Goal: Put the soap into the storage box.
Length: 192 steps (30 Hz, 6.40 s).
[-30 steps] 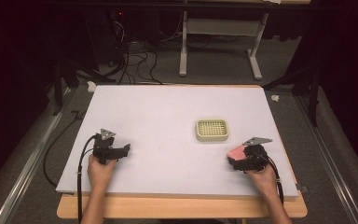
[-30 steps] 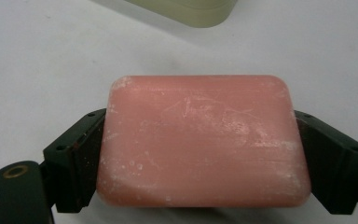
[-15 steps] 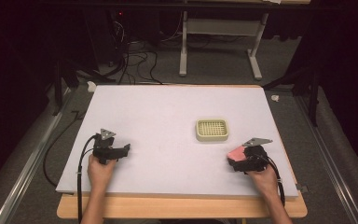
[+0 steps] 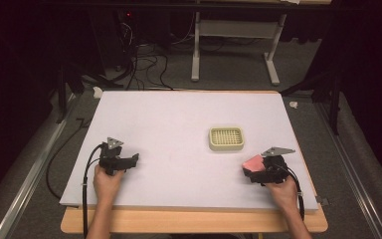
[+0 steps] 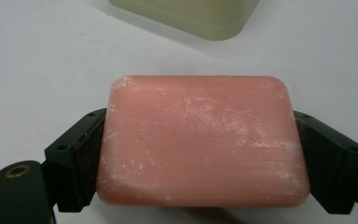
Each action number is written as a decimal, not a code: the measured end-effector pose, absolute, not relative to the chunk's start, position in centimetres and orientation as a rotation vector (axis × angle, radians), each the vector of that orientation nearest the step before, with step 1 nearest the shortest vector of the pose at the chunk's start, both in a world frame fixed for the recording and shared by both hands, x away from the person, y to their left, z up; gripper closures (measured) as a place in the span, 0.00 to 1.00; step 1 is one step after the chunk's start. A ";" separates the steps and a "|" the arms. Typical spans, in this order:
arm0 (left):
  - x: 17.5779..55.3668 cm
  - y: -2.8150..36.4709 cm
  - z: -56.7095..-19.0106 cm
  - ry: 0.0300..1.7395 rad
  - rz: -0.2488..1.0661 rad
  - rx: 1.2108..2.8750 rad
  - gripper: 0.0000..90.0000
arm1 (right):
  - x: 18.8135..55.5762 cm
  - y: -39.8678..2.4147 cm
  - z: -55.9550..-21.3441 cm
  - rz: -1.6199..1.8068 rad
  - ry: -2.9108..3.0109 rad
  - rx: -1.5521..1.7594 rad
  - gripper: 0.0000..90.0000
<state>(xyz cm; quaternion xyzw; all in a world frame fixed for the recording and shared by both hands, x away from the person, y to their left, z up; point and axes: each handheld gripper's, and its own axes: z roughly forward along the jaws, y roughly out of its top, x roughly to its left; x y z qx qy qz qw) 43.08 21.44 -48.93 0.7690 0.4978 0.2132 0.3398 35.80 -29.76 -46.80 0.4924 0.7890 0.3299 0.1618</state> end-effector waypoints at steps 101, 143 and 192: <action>43.1 21.5 -48.9 1.296 0.553 2.000 0.19 | 47.9 -21.5 -42.5 0.780 2.267 1.645 0.15; 43.1 21.4 -48.9 1.295 0.554 2.002 0.19 | 48.8 -21.0 -43.6 0.690 2.242 1.715 0.14; 43.1 21.4 -48.9 1.295 0.555 2.002 0.19 | 46.6 -22.0 -40.0 0.888 2.144 1.523 0.15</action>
